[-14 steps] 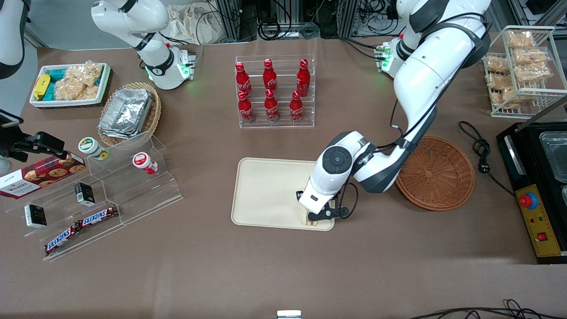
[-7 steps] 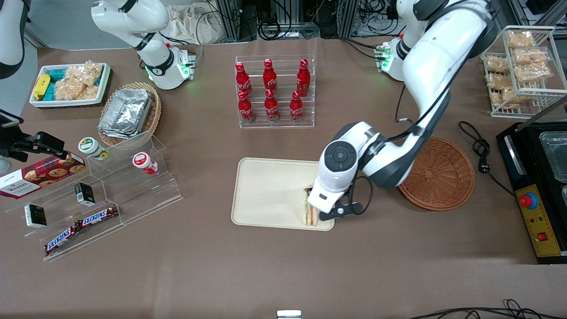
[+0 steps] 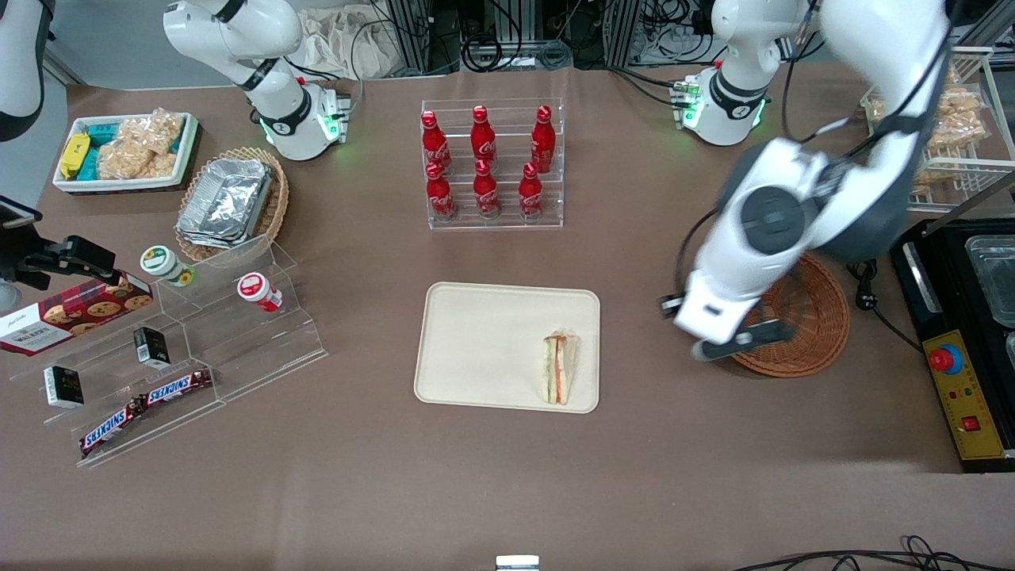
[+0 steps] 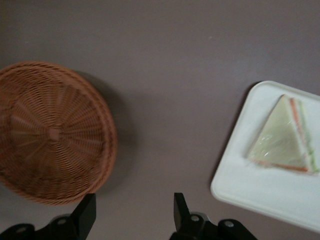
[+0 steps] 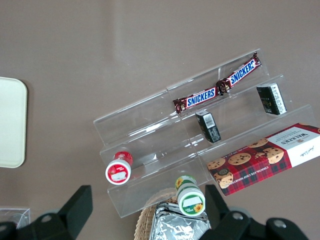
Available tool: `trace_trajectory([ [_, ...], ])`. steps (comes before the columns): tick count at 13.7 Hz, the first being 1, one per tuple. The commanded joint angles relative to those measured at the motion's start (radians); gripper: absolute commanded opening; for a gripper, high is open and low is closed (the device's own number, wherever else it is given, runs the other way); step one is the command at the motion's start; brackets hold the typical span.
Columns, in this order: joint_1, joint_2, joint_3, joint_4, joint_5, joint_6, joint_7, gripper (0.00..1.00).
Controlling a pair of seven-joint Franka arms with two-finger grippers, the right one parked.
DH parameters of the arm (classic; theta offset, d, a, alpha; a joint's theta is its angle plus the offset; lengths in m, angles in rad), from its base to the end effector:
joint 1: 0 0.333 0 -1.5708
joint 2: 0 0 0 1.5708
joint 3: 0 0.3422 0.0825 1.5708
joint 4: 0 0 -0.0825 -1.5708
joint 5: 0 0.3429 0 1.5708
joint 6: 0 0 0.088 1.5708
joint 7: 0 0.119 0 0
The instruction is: Place sandwich from basket to tray
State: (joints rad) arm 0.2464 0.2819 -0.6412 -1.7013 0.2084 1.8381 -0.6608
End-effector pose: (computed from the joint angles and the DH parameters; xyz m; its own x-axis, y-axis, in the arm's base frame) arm 0.5603 -0.1746 0.4747 0.9756 0.2137 -0.0506 0.2096 -0.9749 -0.0751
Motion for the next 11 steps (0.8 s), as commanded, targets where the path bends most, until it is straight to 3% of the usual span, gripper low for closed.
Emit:
trace_trajectory([
  [1,0.076,-0.073,-0.009,0.017,-0.063,-0.121,0.122,0.73],
  [4,0.122,-0.073,-0.006,0.092,-0.063,-0.200,0.200,0.75],
  [8,0.183,-0.044,-0.006,0.178,-0.051,-0.207,0.426,0.98],
  [11,0.182,-0.023,-0.006,0.219,-0.047,-0.244,0.426,0.99],
])
